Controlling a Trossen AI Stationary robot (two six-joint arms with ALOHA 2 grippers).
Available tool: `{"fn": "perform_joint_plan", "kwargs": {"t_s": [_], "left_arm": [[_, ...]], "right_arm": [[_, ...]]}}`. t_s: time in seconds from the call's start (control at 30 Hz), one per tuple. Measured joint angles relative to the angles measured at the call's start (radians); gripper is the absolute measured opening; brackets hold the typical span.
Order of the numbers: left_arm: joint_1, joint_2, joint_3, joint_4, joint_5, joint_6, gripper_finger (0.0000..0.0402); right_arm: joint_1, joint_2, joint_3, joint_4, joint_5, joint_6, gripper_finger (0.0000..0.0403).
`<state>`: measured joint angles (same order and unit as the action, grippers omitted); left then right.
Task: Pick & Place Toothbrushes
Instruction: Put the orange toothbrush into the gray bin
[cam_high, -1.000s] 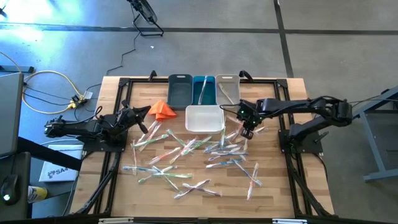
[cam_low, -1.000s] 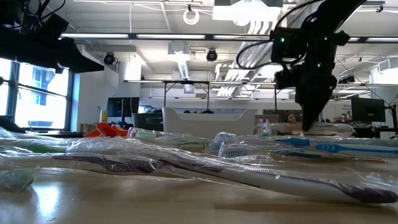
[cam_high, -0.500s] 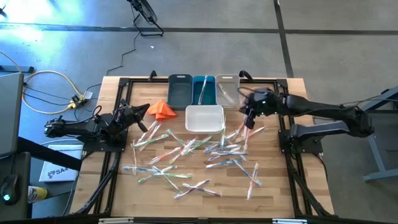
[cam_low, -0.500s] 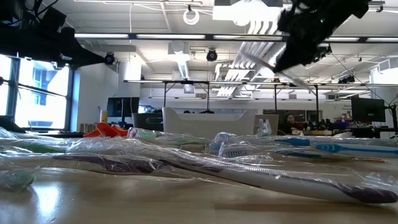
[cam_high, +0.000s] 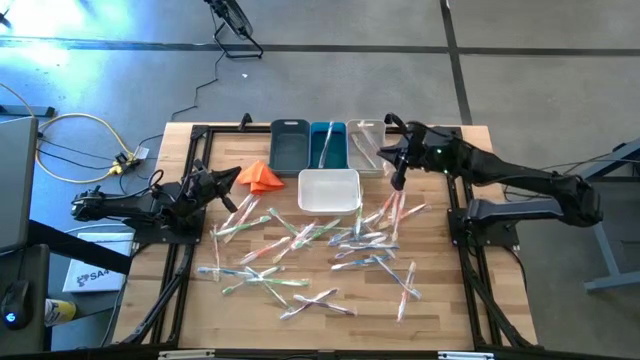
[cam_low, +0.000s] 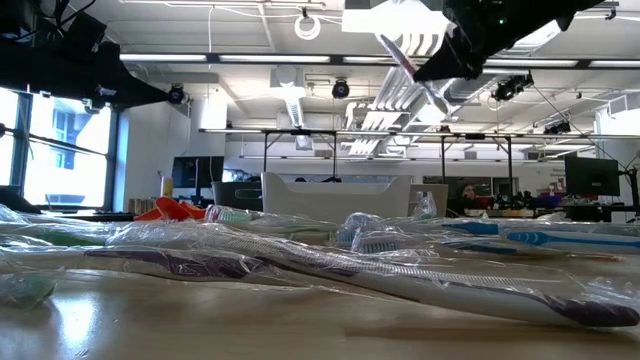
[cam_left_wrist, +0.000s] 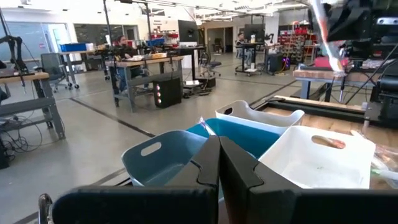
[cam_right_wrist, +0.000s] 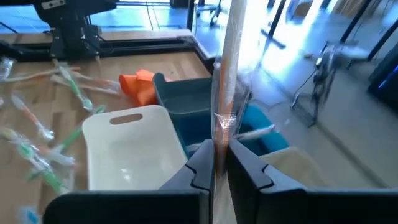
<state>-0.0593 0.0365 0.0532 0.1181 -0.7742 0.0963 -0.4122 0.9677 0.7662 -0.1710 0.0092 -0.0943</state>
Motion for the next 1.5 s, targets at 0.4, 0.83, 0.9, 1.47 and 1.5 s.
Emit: {"fn": "perform_joint_plan", "kwargs": {"t_s": [0.4, 0.83, 0.9, 1.47, 1.5], "left_arm": [[0.000, 0.000, 0.000, 0.007, 0.053, -0.058, 0.0000], [0.000, 0.001, 0.000, 0.078, 0.070, -0.131, 0.0000], [0.000, 0.000, 0.000, 0.095, 0.079, -0.130, 0.0000], [0.001, 0.351, 0.000, 0.364, 0.050, -0.154, 0.0000], [0.001, 0.374, 0.000, 0.390, 0.050, -0.154, 0.0000]], "right_arm": [[-0.086, 0.352, 0.000, 0.422, -0.336, -0.057, 0.0020], [-0.154, 0.480, 0.000, 0.569, -0.430, -0.034, 0.0020], [-0.153, 0.480, 0.000, 0.573, -0.431, -0.034, 0.0020], [-0.150, 0.479, 0.000, 0.613, -0.456, -0.042, 0.0020], [-0.150, 0.479, 0.000, 0.614, -0.456, -0.042, 0.0020]]}}
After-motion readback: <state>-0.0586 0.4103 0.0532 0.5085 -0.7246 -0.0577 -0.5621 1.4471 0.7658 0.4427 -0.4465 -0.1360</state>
